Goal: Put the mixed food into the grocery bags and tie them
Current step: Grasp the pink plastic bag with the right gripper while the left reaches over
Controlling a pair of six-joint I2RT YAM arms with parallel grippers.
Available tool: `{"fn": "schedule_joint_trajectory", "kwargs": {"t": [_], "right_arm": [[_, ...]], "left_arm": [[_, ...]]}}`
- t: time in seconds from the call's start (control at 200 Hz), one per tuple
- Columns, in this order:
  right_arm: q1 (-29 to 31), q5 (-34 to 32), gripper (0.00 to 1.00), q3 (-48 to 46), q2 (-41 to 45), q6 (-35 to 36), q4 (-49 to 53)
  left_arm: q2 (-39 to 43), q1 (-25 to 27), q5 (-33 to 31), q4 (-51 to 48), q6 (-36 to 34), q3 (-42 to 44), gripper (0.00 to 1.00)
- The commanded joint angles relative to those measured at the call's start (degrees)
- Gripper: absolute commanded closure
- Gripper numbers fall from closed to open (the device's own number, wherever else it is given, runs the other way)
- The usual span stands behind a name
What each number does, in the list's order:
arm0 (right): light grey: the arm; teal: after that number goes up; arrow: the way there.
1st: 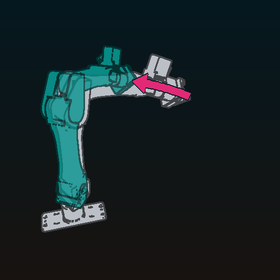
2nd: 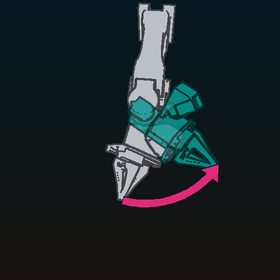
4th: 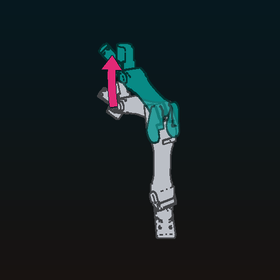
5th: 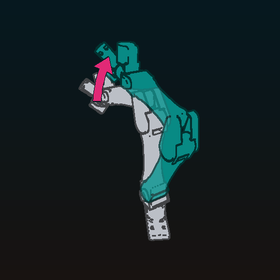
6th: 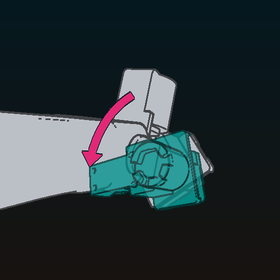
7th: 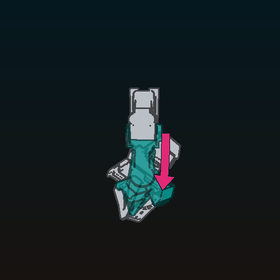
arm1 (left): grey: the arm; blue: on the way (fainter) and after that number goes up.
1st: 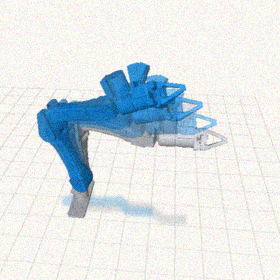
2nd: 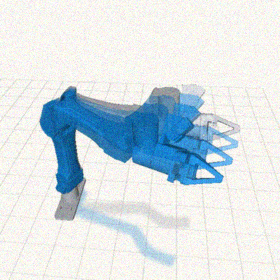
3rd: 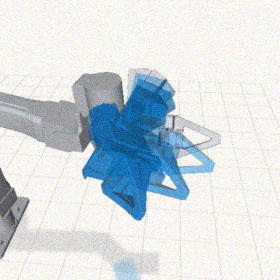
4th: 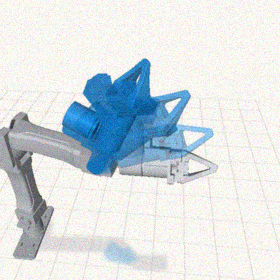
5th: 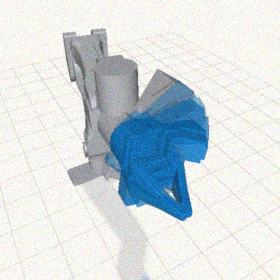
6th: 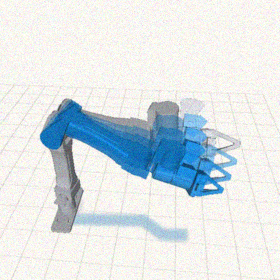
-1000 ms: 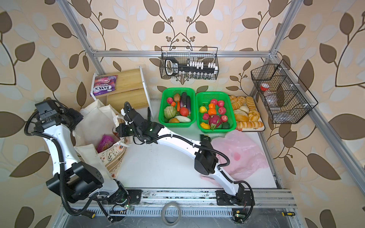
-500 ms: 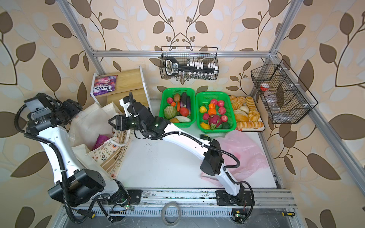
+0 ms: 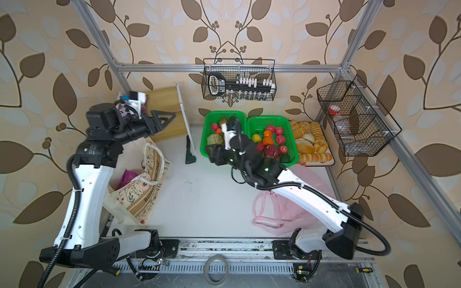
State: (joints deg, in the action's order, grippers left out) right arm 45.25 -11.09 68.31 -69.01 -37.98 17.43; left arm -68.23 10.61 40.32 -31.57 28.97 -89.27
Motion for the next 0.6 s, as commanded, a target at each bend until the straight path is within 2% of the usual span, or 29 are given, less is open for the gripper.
{"fn": "schedule_joint_trajectory", "kwargs": {"t": [0.0,0.15,0.25,0.38,0.595], "right_arm": [[-4.53,-7.68,0.35,-13.5,10.13,-6.07,6.97],[-12.28,-7.95,0.38,-27.02,23.36,-9.05,19.42],[-14.73,-7.76,0.38,-31.26,28.35,-9.75,25.66],[-14.77,-7.66,0.38,-34.65,29.97,-11.02,27.61],[-14.84,-10.03,0.38,-36.4,23.41,-12.79,28.27]], "left_arm": [[3.24,12.27,-3.79,3.58,-0.13,6.28,0.28],[-0.63,28.63,-10.94,3.67,0.51,13.63,0.28],[-4.33,35.22,-14.55,3.76,1.44,15.1,0.28],[-6.93,37.38,-18.11,5.15,1.99,16.4,0.28],[-6.71,37.38,-26.96,-1.97,-2.75,14.72,0.26]]}}
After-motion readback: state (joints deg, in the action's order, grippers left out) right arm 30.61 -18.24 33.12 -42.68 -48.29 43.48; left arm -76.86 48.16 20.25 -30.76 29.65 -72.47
